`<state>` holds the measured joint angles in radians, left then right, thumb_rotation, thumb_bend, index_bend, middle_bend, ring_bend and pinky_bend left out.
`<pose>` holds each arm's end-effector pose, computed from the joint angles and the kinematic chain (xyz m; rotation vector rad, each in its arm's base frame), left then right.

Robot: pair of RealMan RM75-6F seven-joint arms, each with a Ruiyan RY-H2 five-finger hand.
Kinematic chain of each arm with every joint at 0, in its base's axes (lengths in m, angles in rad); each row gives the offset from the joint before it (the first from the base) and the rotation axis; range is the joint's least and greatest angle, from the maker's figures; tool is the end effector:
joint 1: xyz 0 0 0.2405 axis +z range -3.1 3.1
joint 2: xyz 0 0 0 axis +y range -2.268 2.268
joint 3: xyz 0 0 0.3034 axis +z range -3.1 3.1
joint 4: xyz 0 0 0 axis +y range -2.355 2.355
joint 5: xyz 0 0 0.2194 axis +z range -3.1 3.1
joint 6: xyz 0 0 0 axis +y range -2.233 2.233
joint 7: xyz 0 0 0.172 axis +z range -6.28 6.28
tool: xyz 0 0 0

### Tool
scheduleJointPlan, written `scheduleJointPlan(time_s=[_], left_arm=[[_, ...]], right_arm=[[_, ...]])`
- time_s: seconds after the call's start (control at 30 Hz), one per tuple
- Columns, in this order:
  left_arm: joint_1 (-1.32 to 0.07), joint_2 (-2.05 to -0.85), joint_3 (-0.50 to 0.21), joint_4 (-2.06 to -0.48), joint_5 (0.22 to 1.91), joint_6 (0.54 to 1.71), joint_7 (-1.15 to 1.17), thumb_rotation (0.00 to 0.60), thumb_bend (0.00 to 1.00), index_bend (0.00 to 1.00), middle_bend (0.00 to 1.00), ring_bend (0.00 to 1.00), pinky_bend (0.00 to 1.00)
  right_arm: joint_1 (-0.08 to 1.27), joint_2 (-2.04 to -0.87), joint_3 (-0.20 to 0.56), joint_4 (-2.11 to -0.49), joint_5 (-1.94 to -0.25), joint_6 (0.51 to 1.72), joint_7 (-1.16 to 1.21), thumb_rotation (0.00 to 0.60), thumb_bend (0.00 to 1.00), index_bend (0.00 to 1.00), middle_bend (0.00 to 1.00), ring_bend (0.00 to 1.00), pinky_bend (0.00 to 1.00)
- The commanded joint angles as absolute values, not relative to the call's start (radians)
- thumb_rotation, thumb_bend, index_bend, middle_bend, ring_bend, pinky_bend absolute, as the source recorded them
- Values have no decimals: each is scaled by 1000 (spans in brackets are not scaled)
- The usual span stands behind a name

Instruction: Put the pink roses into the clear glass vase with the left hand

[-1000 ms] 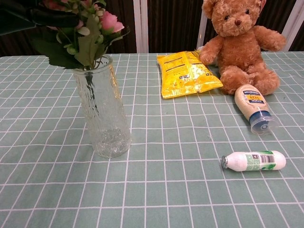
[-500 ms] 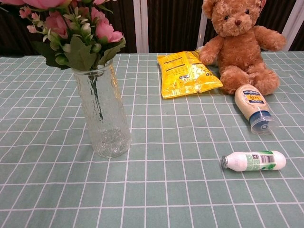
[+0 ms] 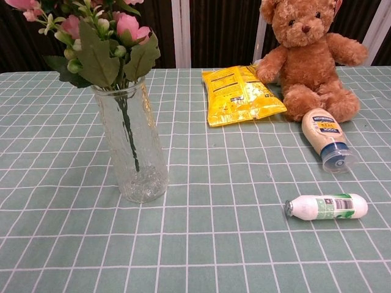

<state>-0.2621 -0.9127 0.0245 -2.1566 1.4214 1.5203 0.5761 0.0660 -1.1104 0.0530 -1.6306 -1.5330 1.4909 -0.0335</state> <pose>-0.2321 0.2329 0.1972 -1.5452 -0.6768 -0.7726 -0.3516 -0.2071 0.1716 1.4060 -0.8768 0.8995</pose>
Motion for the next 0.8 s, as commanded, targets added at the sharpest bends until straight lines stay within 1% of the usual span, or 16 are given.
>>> scheduleJointPlan(time_s=[0.03,0.17,0.37,0.5,0.63,0.8], left_arm=[[-145,-1006,99,-1976,1506,1621,403,600,336,135,112,42,216],[-114,-1043,114,-1851,1516,1610,278,600,338,141,113,42,216],[-100,-1119,94,-1718,1568,1630,182,600,338,144,112,42,207],[-97,-1140,76,-1670,1587,1641,152,600,339,148,111,33,199],[-93,-1142,60,-1644,1592,1648,116,600,339,148,94,1,162],[-84,-1143,39,-1621,1591,1665,92,600,339,148,83,0,156]], right_arm=[[67,-1110,49,-1623,-1550,1500,-25,600,193,148,75,36,0],[67,-1114,46,-1617,-1560,1506,-28,600,193,148,75,36,0],[68,-1116,42,-1618,-1568,1506,-52,600,193,148,75,36,0],[67,-1119,44,-1614,-1572,1513,-67,600,193,149,75,36,0],[70,-1120,42,-1609,-1574,1508,-67,600,193,149,75,37,0],[74,-1117,40,-1604,-1579,1503,-62,600,192,149,75,36,0]])
